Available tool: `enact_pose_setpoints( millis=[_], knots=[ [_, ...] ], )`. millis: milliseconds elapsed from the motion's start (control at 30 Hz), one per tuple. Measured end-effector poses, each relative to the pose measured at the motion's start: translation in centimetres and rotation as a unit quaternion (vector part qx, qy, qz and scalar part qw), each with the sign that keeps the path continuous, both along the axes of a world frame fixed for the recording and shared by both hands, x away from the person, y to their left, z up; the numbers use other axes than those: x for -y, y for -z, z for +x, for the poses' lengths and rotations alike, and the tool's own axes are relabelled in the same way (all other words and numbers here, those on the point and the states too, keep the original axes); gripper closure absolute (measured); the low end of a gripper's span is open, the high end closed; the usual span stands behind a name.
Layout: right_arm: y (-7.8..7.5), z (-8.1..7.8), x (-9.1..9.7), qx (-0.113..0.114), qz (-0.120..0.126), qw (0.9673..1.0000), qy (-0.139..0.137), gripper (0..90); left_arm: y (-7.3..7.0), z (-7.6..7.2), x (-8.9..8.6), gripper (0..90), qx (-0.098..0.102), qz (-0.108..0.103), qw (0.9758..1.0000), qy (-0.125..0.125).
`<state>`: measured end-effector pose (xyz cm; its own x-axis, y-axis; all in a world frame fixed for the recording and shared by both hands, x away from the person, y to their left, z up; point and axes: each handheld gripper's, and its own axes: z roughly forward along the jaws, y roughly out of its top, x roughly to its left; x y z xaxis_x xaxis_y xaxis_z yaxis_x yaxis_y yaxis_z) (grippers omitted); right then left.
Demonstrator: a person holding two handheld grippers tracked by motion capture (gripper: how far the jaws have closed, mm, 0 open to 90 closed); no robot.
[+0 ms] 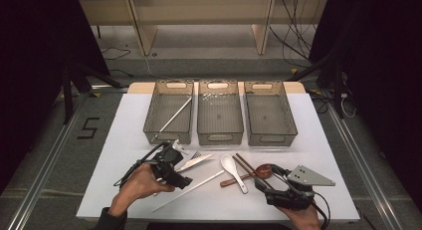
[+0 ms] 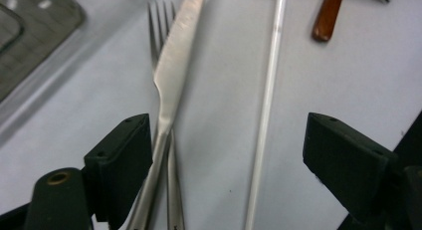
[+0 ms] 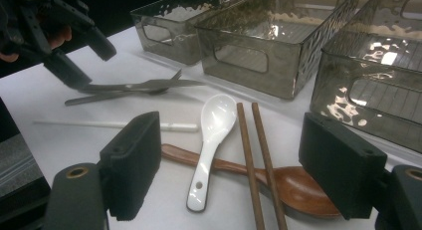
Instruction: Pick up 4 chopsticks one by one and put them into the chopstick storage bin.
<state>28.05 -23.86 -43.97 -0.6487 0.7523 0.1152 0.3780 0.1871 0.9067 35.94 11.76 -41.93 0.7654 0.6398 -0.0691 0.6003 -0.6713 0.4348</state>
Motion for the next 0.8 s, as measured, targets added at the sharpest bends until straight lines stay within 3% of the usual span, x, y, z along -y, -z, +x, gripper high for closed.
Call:
enact_pose_setpoints(
  millis=[167,300,400,533,800],
  knots=[
    [0.0,0.0,0.0,0.0,-0.002,1.0,0.0,25.7,0.5,-0.2,0.3,20.3,-0.011,0.009,0.9999,0.005],
    [0.1,0.0,0.0,-0.001,-0.001,1.0,0.0,25.7,1.3,-0.6,0.8,24.0,-0.02,0.03,0.9991,0.024],
    [0.1,0.0,0.0,-0.001,-0.003,1.0,-0.001,25.7,1.9,-0.8,1.3,33.7,-0.03,0.038,0.9982,0.037],
    [0.1,0.0,0.0,-0.001,-0.004,1.0,-0.001,25.7,2.6,-1.0,2.0,39.7,-0.041,0.05,0.9967,0.049],
    [0.1,0.0,0.0,-0.002,-0.004,1.0,-0.001,25.7,3.3,-1.0,2.4,54.8,-0.039,0.058,0.9962,0.052]
  ],
)
